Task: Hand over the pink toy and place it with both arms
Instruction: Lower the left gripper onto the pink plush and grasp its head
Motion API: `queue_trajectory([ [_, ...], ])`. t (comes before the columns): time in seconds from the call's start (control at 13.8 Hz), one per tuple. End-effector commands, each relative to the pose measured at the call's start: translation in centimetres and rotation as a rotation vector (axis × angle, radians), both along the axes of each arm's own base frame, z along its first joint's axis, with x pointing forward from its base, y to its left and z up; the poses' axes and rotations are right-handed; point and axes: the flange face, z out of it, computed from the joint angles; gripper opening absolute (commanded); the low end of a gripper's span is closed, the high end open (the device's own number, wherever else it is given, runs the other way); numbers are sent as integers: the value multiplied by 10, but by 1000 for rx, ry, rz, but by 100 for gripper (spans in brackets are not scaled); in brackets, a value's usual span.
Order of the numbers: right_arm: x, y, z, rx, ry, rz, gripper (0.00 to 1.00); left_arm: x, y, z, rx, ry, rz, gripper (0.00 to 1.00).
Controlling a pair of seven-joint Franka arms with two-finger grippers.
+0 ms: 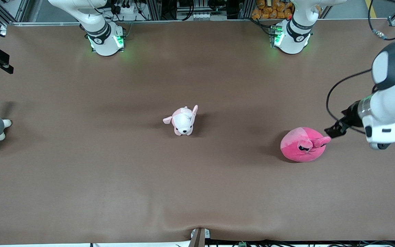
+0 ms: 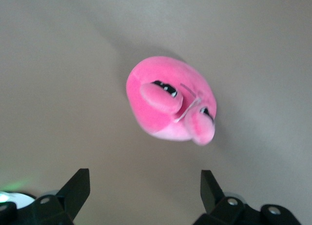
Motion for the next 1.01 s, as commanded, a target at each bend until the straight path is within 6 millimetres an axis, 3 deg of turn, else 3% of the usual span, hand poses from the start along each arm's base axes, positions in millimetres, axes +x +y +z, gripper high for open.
queue_trajectory([
  [0.0,0,-3,2,23,-5,-19,100,20,-1,-33,42,-19,266,100],
  [0.29,0,-3,2,23,-3,-25,100,36,1,-91,88,-8,550,100],
  [0.51,1,-2,2,17,-6,-39,100,37,4,-138,117,39,604,100],
  [0.65,3,-9,1,14,-3,-53,100,33,11,-153,116,40,613,100],
  [0.94,7,-11,-5,4,6,-58,100,34,46,-154,110,43,646,100],
])
